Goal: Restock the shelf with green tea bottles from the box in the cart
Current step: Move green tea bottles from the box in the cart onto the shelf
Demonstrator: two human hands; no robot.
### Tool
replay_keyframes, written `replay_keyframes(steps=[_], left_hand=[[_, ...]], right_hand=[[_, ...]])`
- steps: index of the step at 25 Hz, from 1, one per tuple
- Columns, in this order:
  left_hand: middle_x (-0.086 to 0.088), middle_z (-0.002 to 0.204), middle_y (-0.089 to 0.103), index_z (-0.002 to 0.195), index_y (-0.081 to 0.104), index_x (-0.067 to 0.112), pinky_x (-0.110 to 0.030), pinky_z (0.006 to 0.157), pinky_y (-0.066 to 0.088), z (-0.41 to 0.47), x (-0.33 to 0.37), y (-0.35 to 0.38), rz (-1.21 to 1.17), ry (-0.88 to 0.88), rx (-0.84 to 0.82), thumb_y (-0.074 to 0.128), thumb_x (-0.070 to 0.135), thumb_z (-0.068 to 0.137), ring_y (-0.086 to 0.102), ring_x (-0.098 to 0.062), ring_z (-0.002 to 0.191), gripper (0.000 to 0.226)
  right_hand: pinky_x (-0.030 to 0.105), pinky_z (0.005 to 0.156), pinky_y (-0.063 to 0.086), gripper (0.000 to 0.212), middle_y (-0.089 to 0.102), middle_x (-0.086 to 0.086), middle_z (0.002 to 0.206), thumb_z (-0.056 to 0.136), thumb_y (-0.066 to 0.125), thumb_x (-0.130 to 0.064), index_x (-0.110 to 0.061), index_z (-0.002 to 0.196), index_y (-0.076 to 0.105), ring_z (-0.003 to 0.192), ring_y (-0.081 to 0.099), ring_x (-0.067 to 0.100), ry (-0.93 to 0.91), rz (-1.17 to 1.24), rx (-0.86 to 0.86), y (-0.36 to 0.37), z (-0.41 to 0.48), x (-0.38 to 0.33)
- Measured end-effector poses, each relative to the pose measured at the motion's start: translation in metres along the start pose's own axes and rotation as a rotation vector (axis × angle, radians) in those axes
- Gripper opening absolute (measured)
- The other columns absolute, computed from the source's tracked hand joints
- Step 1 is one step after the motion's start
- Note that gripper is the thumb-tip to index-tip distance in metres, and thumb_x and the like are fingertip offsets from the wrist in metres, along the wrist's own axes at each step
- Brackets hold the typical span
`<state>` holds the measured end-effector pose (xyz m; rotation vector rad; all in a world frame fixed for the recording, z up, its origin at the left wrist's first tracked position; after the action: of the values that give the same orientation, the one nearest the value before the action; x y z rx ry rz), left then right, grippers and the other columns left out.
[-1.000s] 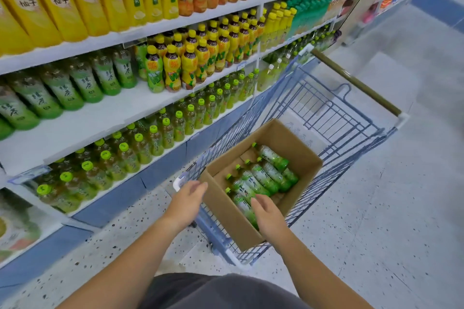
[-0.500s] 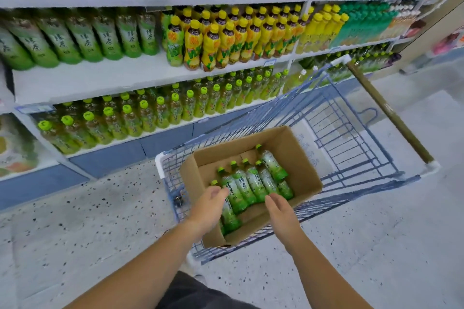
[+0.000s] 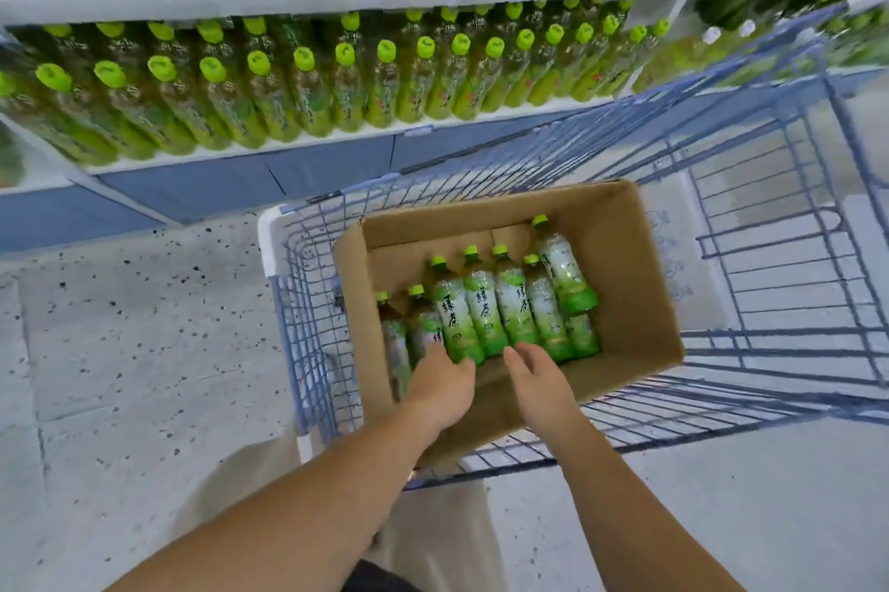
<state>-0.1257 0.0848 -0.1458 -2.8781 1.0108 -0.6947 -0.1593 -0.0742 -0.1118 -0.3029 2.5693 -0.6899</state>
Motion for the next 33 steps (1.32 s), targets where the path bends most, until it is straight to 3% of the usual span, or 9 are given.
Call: replay_keyframes(steps=[3, 6, 10, 15, 22, 25, 29, 31, 33], left_hand=[[-0.016, 0.140, 0.050, 0.145, 0.036, 0.008, -0.038, 0.090, 0.048, 0.037, -0.012, 0.015, -0.030, -0.083, 0.078, 0.045, 0.025, 0.101, 0.056, -0.034, 0.119, 0.048], [-0.017, 0.145, 0.045, 0.149, 0.028, 0.007, -0.043, 0.099, 0.048, 0.075, -0.033, 0.030, -0.021, -0.188, 0.134, 0.048, 0.017, 0.098, 0.052, -0.036, 0.125, 0.056], [-0.017, 0.144, 0.045, 0.148, 0.025, 0.001, -0.039, 0.101, 0.049, 0.114, -0.050, 0.044, 0.090, -0.249, 0.146, 0.053, 0.007, 0.094, 0.051, -0.032, 0.126, 0.061], [-0.020, 0.150, 0.040, 0.153, 0.011, -0.005, -0.036, 0.106, 0.045, 0.133, -0.063, 0.047, 0.144, -0.293, 0.185, 0.059, 0.001, 0.089, 0.045, -0.033, 0.135, 0.081], [-0.019, 0.130, 0.056, 0.133, 0.037, 0.000, -0.039, 0.096, 0.049, 0.140, -0.064, 0.036, 0.173, -0.256, 0.323, 0.066, 0.009, 0.090, 0.057, -0.034, 0.119, 0.053], [-0.017, 0.130, 0.057, 0.136, 0.034, 0.003, -0.040, 0.095, 0.049, 0.139, -0.064, 0.032, 0.190, -0.258, 0.316, 0.069, 0.012, 0.090, 0.058, -0.034, 0.120, 0.059], [-0.016, 0.125, 0.060, 0.144, 0.027, 0.001, -0.041, 0.089, 0.053, 0.139, -0.063, 0.029, 0.204, -0.266, 0.271, 0.070, 0.016, 0.088, 0.061, -0.035, 0.114, 0.072], [-0.015, 0.123, 0.060, 0.139, 0.033, 0.001, -0.039, 0.084, 0.053, 0.138, -0.061, 0.028, 0.173, -0.272, 0.256, 0.071, 0.014, 0.086, 0.061, -0.034, 0.113, 0.067], [-0.011, 0.116, 0.061, 0.128, 0.046, 0.004, -0.034, 0.079, 0.053, 0.138, -0.061, 0.028, 0.124, -0.257, 0.227, 0.071, 0.012, 0.082, 0.062, -0.031, 0.106, 0.053]], right_hand=[[0.029, 0.101, 0.034, 0.055, 0.051, 0.007, 0.146, 0.103, 0.046, -0.043, -0.013, 0.148, 0.043, 0.131, 0.049, 0.022, -0.015, -0.106, -0.082, 0.013, 0.052, 0.013], [0.026, 0.093, 0.035, 0.057, 0.049, 0.009, 0.147, 0.103, 0.044, -0.044, -0.014, 0.150, 0.040, 0.127, 0.051, 0.023, -0.039, -0.218, -0.169, 0.032, 0.097, 0.021], [0.027, 0.087, 0.038, 0.058, 0.050, 0.010, 0.147, 0.102, 0.046, -0.043, -0.012, 0.151, 0.038, 0.119, 0.054, 0.025, -0.078, -0.342, -0.232, 0.056, 0.140, 0.025], [0.026, 0.098, 0.036, 0.058, 0.048, 0.006, 0.151, 0.100, 0.055, -0.039, -0.013, 0.150, 0.041, 0.135, 0.047, 0.026, -0.100, -0.319, -0.293, 0.077, 0.160, 0.023], [0.034, 0.097, 0.045, 0.080, 0.052, 0.009, 0.147, 0.089, 0.065, -0.055, -0.011, 0.150, 0.039, 0.130, 0.052, 0.030, -0.145, -0.523, -0.262, 0.088, 0.185, 0.013], [0.033, 0.094, 0.046, 0.080, 0.055, 0.009, 0.144, 0.087, 0.066, -0.058, -0.012, 0.149, 0.042, 0.128, 0.054, 0.029, -0.144, -0.546, -0.227, 0.087, 0.187, 0.010], [0.033, 0.090, 0.046, 0.079, 0.056, 0.010, 0.142, 0.086, 0.069, -0.054, -0.010, 0.147, 0.044, 0.121, 0.057, 0.028, -0.119, -0.521, -0.238, 0.087, 0.188, 0.011], [0.032, 0.085, 0.046, 0.075, 0.058, 0.011, 0.137, 0.084, 0.073, -0.049, -0.008, 0.142, 0.047, 0.108, 0.058, 0.026, -0.085, -0.455, -0.262, 0.085, 0.190, 0.012], [0.032, 0.087, 0.047, 0.068, 0.057, 0.011, 0.137, 0.084, 0.076, -0.038, -0.007, 0.138, 0.049, 0.111, 0.059, 0.026, -0.010, -0.286, -0.313, 0.085, 0.192, 0.015]])
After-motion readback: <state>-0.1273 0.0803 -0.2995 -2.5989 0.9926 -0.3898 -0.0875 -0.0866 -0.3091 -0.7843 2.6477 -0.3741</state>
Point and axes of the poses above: each hand's wrist, its own z-axis towards the middle knuckle, its own y-axis out of the palm, x = y × z, the point moved 10 cm from there along z, towards the middle knuckle
